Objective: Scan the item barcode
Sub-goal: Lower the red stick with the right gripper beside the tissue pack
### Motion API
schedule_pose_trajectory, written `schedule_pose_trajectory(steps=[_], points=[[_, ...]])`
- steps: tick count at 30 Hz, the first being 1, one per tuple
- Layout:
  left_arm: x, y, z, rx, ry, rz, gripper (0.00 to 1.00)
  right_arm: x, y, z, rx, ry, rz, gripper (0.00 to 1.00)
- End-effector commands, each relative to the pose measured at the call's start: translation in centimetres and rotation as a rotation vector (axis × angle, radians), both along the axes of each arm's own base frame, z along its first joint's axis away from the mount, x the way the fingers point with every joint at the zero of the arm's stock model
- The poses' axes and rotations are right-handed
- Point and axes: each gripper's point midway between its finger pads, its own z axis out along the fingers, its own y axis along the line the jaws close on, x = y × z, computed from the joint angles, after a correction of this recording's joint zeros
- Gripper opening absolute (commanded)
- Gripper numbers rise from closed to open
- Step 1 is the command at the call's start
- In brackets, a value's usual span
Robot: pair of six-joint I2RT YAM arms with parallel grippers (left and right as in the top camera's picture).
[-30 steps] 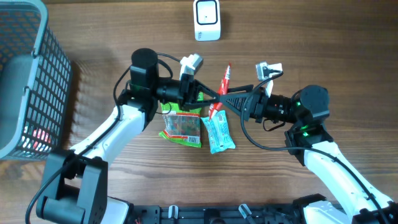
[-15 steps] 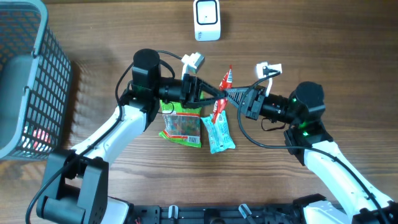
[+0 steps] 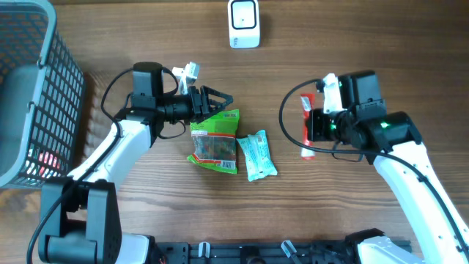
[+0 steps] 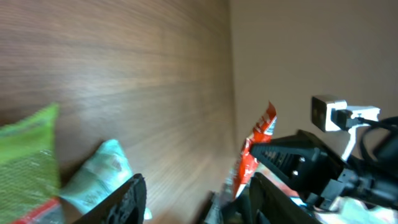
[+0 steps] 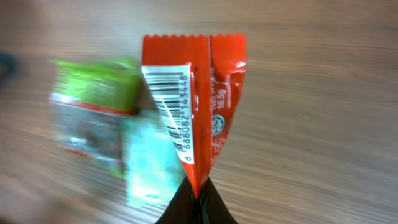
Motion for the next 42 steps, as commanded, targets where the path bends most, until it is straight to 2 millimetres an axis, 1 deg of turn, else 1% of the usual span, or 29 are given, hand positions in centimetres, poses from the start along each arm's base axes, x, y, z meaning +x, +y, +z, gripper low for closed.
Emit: schedule_pose_trajectory(steps=[1, 4, 6, 7, 8, 9, 10, 11, 12, 13, 14, 15, 16, 17, 18, 19, 21, 24, 27, 28, 29, 32, 34, 36, 38, 39, 40, 41, 42], points=[[1.2, 0.3, -1.5, 0.128, -0.084, 0.051, 0.43, 0.0, -2.2, -3.5, -0.212, 0.055, 0.004, 0.04], [1.4, 0.4, -2.4, 0.188, -0.087, 0.078, 0.47, 0.2, -0.6, -8.0, -0.284, 0.161, 0.025, 0.04], [1.3, 0.8, -3.4, 0.245, -0.082, 0.086, 0.51, 0.6, 1.4, -10.5, -0.270, 0.194, 0.078, 0.06], [1.0, 1.0, -3.8, 0.265, -0.083, 0.077, 0.52, 0.7, 1.8, -11.4, -0.276, 0.204, 0.091, 0.26], [0.9, 1.0, -3.9, 0.271, -0.089, 0.068, 0.52, 0.8, 1.9, -11.7, -0.278, 0.206, 0.096, 0.35], [0.8, 1.0, -3.9, 0.272, -0.086, 0.068, 0.52, 0.9, 2.0, -11.7, -0.280, 0.199, 0.108, 0.47], [0.8, 1.1, -3.5, 0.276, -0.080, 0.065, 0.52, 1.4, 2.0, -10.9, -0.283, 0.177, 0.135, 0.60], [0.8, 1.2, -2.6, 0.292, -0.085, 0.062, 0.52, 2.1, 2.1, -9.5, -0.274, 0.153, 0.128, 0.69], [0.8, 1.3, -1.6, 0.320, -0.093, 0.067, 0.51, 2.5, 2.3, -8.6, -0.267, 0.136, 0.126, 0.74], [0.9, 1.6, -0.3, 0.371, -0.100, 0.091, 0.51, 2.5, 2.3, -7.8, -0.265, 0.137, 0.123, 0.75], [0.9, 2.2, 0.9, 0.440, -0.107, 0.124, 0.51, 2.1, 2.7, -7.6, -0.242, 0.156, 0.135, 0.69], [0.9, 3.0, 1.5, 0.513, -0.107, 0.163, 0.49, 1.4, 3.6, -7.6, -0.184, 0.184, 0.157, 0.51], [0.8, 3.9, 2.0, 0.580, -0.108, 0.199, 0.42, 0.9, 4.4, -7.6, -0.136, 0.206, 0.175, 0.23], [0.7, 5.1, 2.1, 0.655, -0.104, 0.240, 0.33, 0.3, 5.3, -7.7, -0.081, 0.229, 0.192, 0.04], [0.3, 5.9, 1.7, 0.704, -0.086, 0.258, 0.24, 0.0, 5.3, -8.3, -0.066, 0.244, 0.166, 0.04], [0.0, 6.4, 1.1, 0.734, -0.061, 0.261, 0.24, 0.0, 5.3, -8.7, -0.062, 0.244, 0.157, 0.04], [-0.7, 7.0, 0.3, 0.778, -0.043, 0.237, 0.26, 0.1, 5.4, -10.1, -0.054, 0.221, 0.154, 0.04], [-0.9, 7.1, 0.2, 0.793, -0.043, 0.226, 0.31, 0.1, 5.3, -12.0, -0.045, 0.181, 0.151, 0.04], [-0.9, 7.1, 0.2, 0.793, -0.044, 0.226, 0.31, 0.0, 4.1, -13.7, -0.085, 0.164, 0.088, 0.04], [-0.9, 7.1, 0.2, 0.793, -0.044, 0.226, 0.31, -0.1, 3.5, -14.8, -0.100, 0.144, 0.067, 0.04], [-0.9, 7.1, 0.2, 0.793, -0.044, 0.226, 0.32, -0.5, 3.4, -15.6, -0.093, 0.135, 0.059, 0.04], [-0.9, 7.1, 0.2, 0.793, -0.044, 0.226, 0.32, -1.3, 3.0, -16.8, -0.082, 0.144, 0.021, 0.05], [-0.9, 7.1, 0.2, 0.793, -0.044, 0.226, 0.33, -0.6, 3.2, -16.2, -0.079, 0.122, 0.032, 0.04], [-0.9, 7.2, 0.2, 0.794, -0.044, 0.226, 0.33, 1.4, 4.4, -13.1, -0.048, 0.058, 0.076, 0.04], [-0.9, 7.5, 0.1, 0.810, -0.042, 0.235, 0.33, 2.7, 5.9, -9.4, 0.005, 0.025, 0.119, 0.05], [-1.0, 7.5, 0.0, 0.812, -0.039, 0.233, 0.34, 2.6, 6.8, -8.3, 0.039, 0.029, 0.166, 0.06], [-1.0, 7.5, 0.0, 0.812, -0.036, 0.232, 0.34, 2.1, 7.8, -7.8, 0.081, 0.030, 0.228, 0.12], [-1.0, 7.5, 0.0, 0.813, -0.036, 0.232, 0.34, 1.5, 8.8, -7.6, 0.131, 0.036, 0.298, 0.14], [-1.0, 7.5, -0.1, 0.813, -0.036, 0.232, 0.34, 1.2, 9.1, -7.9, 0.148, 0.054, 0.306, 0.13]])
